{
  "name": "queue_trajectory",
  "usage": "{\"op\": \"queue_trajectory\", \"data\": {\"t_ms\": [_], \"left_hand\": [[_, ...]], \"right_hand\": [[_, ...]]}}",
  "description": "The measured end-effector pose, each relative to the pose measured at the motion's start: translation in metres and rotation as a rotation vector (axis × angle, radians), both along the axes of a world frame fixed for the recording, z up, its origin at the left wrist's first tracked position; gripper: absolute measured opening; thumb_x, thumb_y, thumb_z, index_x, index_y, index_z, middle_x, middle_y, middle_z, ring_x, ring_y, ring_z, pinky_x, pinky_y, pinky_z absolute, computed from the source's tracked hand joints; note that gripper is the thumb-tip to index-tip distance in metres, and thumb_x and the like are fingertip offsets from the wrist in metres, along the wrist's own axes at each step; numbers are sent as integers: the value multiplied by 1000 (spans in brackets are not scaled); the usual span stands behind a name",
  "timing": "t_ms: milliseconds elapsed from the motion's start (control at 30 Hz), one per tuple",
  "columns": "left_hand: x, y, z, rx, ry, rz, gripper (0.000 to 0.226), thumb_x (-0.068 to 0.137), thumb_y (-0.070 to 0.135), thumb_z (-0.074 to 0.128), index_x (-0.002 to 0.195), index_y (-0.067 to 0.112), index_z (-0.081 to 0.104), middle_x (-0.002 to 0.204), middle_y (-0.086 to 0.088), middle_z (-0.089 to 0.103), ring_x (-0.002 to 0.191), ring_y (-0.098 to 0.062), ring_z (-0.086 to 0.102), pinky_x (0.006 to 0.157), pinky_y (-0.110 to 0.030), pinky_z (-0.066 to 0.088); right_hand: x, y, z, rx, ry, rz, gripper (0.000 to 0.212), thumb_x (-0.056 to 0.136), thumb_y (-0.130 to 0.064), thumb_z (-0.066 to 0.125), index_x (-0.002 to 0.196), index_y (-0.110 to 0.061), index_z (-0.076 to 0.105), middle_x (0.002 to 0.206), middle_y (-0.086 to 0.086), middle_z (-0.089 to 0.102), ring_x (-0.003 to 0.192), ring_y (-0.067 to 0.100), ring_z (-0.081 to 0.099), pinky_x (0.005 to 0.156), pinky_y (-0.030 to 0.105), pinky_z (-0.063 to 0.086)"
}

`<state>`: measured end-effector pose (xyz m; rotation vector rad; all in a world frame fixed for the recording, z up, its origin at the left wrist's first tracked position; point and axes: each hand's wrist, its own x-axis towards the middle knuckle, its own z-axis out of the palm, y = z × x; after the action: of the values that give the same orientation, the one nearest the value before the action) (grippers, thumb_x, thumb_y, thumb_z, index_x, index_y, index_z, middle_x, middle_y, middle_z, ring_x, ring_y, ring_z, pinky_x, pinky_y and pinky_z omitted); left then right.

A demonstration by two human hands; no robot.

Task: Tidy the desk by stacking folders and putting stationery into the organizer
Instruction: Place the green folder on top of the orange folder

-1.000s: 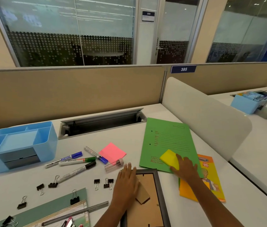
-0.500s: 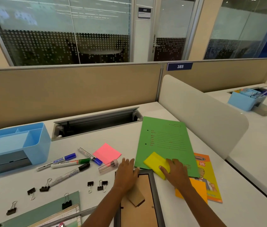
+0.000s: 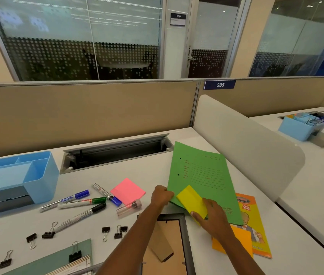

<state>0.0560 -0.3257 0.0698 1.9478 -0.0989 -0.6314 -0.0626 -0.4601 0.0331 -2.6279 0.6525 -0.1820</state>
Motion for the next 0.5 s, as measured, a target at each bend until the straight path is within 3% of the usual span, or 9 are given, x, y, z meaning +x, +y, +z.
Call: {"op": "queue_trajectory", "data": {"t_ms": [100,167,233,333,500], "left_hand": [[5,-2,3,-40,-62,63,24,80,0,52,58,9,49,61,-6,49,61,-22,52,65,-32,49],[9,0,8,-92,-91,146,17,86,-4,43,74,6,49,70,-6,49,75,-25,54,75,-41,52],[11,5,16,-88,-195,196,10,90,-1,39,87,5,46,80,-9,50,81,-24,51,74,-40,49],[15,16,26,-85,-389,246,14,94,3,38,98,0,51,88,-12,52,80,-23,51,66,-30,40],[15,38,34,-179,-555,349,19,97,5,36,105,-4,52,91,-10,56,82,-21,54,66,-26,45]], "right_hand": [[-1,3,-5,103,-149,39,122,56,-94,8,133,-6,42,134,19,47,125,35,42,104,42,33],[-1,6,-9,121,-182,61,100,68,-86,18,133,-14,42,126,20,53,118,38,48,99,45,38],[-2,9,-10,111,-182,92,90,71,-84,17,134,-24,39,125,18,53,118,35,48,98,44,40],[-3,12,-14,77,-169,115,88,71,-83,10,135,-29,37,130,15,49,123,31,44,101,41,38],[2,14,-17,126,-147,72,100,67,-86,3,136,-23,39,133,13,47,126,30,42,103,42,35]]}}
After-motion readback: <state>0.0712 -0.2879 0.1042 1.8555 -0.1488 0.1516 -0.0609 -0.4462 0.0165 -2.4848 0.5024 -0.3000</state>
